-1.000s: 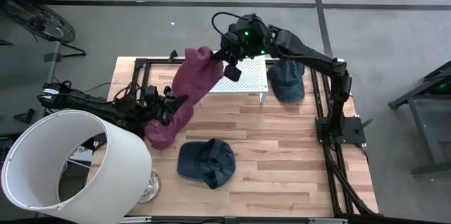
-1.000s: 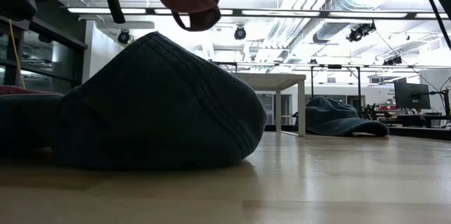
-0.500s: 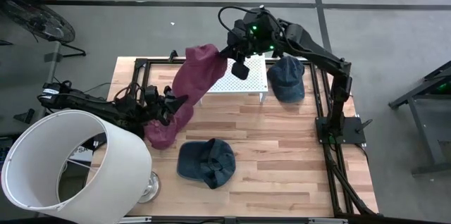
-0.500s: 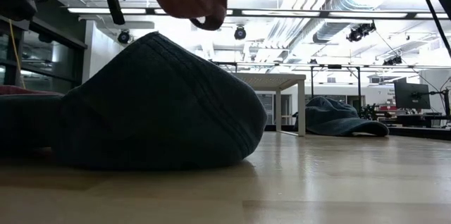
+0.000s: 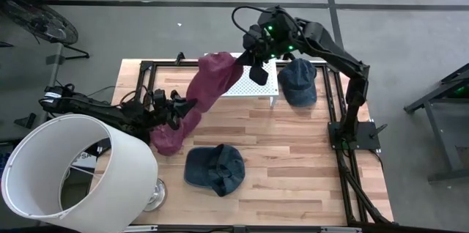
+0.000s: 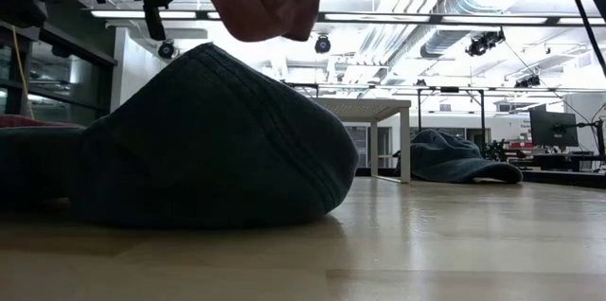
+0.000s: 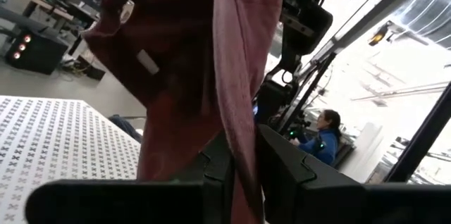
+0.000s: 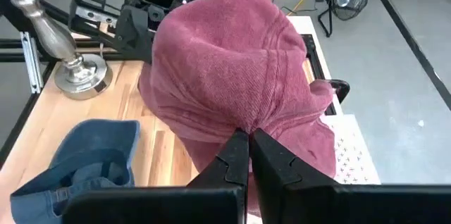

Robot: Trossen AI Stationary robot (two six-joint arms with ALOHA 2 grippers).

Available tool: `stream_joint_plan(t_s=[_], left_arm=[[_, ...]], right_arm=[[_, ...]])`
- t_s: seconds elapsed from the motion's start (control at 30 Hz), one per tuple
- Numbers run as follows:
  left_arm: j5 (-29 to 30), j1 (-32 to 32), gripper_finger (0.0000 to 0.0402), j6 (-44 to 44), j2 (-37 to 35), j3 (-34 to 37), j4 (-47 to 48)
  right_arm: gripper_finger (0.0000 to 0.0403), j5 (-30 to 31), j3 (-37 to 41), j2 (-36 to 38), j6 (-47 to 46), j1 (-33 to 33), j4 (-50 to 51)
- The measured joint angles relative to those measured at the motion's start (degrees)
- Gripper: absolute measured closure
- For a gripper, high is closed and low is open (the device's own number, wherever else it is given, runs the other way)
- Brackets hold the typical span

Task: Pick & Place hat
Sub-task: Put the right dark red cap on the shelf

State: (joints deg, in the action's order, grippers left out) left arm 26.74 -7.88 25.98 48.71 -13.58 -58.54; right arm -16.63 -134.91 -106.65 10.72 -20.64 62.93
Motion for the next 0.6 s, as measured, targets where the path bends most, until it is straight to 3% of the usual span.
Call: stream_joint_plan(t_s=[0.6], left_arm=[[-0.32,0.00,0.0346,-0.24,0.00,0.00,-1.84]], right_arm=[[0.0402,-0.02,-0.07,4.32,0.05,-0.76,2.94]])
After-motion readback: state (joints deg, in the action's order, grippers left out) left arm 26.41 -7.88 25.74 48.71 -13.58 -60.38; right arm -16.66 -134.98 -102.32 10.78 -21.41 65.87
